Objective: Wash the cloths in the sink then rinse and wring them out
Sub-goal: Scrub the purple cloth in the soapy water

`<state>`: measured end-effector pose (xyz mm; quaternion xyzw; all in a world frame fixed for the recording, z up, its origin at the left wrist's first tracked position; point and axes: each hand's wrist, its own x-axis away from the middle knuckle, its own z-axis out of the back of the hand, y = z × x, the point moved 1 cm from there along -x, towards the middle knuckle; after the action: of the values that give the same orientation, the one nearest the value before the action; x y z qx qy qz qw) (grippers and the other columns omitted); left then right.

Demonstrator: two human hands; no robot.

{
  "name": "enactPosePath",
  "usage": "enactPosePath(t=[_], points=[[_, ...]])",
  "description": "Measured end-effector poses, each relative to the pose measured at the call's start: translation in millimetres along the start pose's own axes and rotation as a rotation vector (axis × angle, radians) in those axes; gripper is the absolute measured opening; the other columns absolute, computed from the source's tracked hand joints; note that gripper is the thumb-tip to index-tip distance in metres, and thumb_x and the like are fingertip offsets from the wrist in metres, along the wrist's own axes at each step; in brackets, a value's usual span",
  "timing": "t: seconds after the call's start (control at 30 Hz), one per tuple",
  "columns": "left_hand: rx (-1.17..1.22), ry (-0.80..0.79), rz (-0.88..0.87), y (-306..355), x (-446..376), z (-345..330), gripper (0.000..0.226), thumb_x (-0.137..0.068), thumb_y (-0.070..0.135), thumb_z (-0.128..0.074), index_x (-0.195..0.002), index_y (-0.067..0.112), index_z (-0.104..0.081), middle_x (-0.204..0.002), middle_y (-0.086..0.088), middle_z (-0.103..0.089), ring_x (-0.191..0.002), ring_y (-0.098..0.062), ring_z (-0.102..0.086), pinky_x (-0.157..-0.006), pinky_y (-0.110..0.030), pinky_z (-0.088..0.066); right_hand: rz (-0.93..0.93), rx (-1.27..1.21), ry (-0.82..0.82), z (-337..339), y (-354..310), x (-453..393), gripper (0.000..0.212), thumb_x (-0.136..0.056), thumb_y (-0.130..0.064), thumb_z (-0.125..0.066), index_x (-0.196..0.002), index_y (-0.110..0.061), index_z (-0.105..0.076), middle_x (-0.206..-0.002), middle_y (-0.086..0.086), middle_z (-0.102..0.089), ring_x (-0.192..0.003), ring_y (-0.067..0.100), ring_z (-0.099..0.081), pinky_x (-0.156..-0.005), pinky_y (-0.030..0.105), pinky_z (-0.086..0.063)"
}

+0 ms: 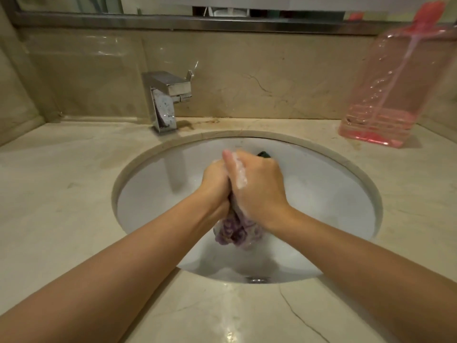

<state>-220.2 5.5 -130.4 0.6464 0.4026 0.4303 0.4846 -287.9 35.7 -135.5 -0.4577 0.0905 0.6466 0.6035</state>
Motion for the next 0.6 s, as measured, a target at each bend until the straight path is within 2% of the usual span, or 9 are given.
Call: enactPosePath(t=[0.03,0.1,0.13,0.2,0.27,0.37,0.43,0.53,0.6], points=[[-0.01,0.003,0.01,0,-1,1,0.035,-0.105,0.022,-0.032,-0.073,0.017,-0.047,-0.07,0.001,-0.05,-0.061,-0.011,-0.048,-0.052,-0.022,-0.044,-0.048,0.031,-0.02,-1,7,-6,0.025,-0.095,-0.023,-0.051,-0.083,-0.009,-0.067,-0.076,0.014,-0.068,-0.072,0.034,-0.062,-0.06,0.034,-0.036],[0.019,0.014,0.032,0,-3,1,0.033,-0.102,0.016,-0.036,-0.071,0.016,-0.047,-0.066,0.0,-0.049,-0.058,-0.012,-0.046,-0.052,-0.023,-0.042,-0.312,0.078,-0.077,-1,15,-16,0.038,-0.102,-0.031,-0.039,-0.091,-0.011,-0.069,-0.09,0.012,-0.069,-0.088,0.033,-0.062,-0.063,0.031,-0.03],[0.051,0.023,0.044,-1,-3,1,0.033,-0.1,0.013,-0.038,-0.068,0.015,-0.047,-0.061,0.0,-0.048,-0.056,-0.013,-0.046,-0.05,-0.023,-0.041,-0.299,0.074,-0.059,0,12,-13,0.043,-0.104,-0.034,-0.034,-0.086,-0.013,-0.068,-0.084,0.01,-0.067,-0.085,0.031,-0.06,-0.063,0.031,-0.028],[0.129,0.037,0.095,-2,-4,0,0.037,-0.099,0.013,-0.039,-0.063,0.012,-0.046,-0.048,0.0,-0.047,-0.048,-0.014,-0.048,-0.047,-0.023,-0.04,-0.033,0.022,0.046,3,-1,2,0.046,-0.102,-0.035,-0.033,-0.075,-0.013,-0.063,-0.067,0.008,-0.061,-0.067,0.031,-0.057,-0.058,0.033,-0.033],[0.17,0.044,0.119,-5,-6,0,0.039,-0.102,0.016,-0.036,-0.065,0.012,-0.046,-0.043,0.001,-0.048,-0.041,-0.01,-0.05,-0.042,-0.018,-0.04,0.021,0.039,-0.016,4,-3,5,0.043,-0.1,-0.034,-0.039,-0.08,-0.007,-0.066,-0.069,0.015,-0.064,-0.066,0.034,-0.059,-0.059,0.038,-0.044],[0.167,-0.019,0.149,-1,-7,-2,0.038,-0.104,0.021,-0.035,-0.073,0.01,-0.054,-0.051,-0.002,-0.059,-0.047,-0.013,-0.057,-0.043,-0.017,-0.047,-0.387,0.111,-0.175,-1,28,-23,0.042,-0.103,-0.037,-0.037,-0.087,-0.012,-0.066,-0.092,0.015,-0.068,-0.089,0.036,-0.06,-0.066,0.033,-0.038],[0.153,-0.052,0.168,1,-10,0,0.043,-0.104,0.026,-0.035,-0.079,0.004,-0.063,-0.06,-0.008,-0.067,-0.055,-0.017,-0.065,-0.056,-0.023,-0.055,-0.417,0.139,-0.186,-2,37,-26,0.043,-0.103,-0.04,-0.035,-0.078,-0.017,-0.06,-0.085,0.011,-0.067,-0.086,0.033,-0.059,-0.065,0.033,-0.034],[0.082,0.016,0.104,2,-13,2,0.041,-0.104,0.028,-0.038,-0.112,-0.005,-0.061,-0.09,-0.021,-0.071,-0.081,-0.028,-0.07,-0.071,-0.032,-0.056,-0.42,0.01,-0.18,-2,48,-17,0.042,-0.101,-0.038,-0.043,-0.066,-0.016,-0.05,-0.066,0.003,-0.056,-0.074,0.027,-0.054,-0.062,0.035,-0.033],[0.117,0.039,0.089,5,-13,5,0.043,-0.104,0.032,-0.04,-0.121,-0.005,-0.055,-0.105,-0.027,-0.068,-0.093,-0.035,-0.068,-0.077,-0.037,-0.055,-0.529,-0.127,-0.257,-2,58,-17,0.034,-0.098,-0.042,-0.049,-0.084,-0.013,-0.058,-0.083,0.004,-0.062,-0.079,0.021,-0.056,-0.068,0.033,-0.039]])
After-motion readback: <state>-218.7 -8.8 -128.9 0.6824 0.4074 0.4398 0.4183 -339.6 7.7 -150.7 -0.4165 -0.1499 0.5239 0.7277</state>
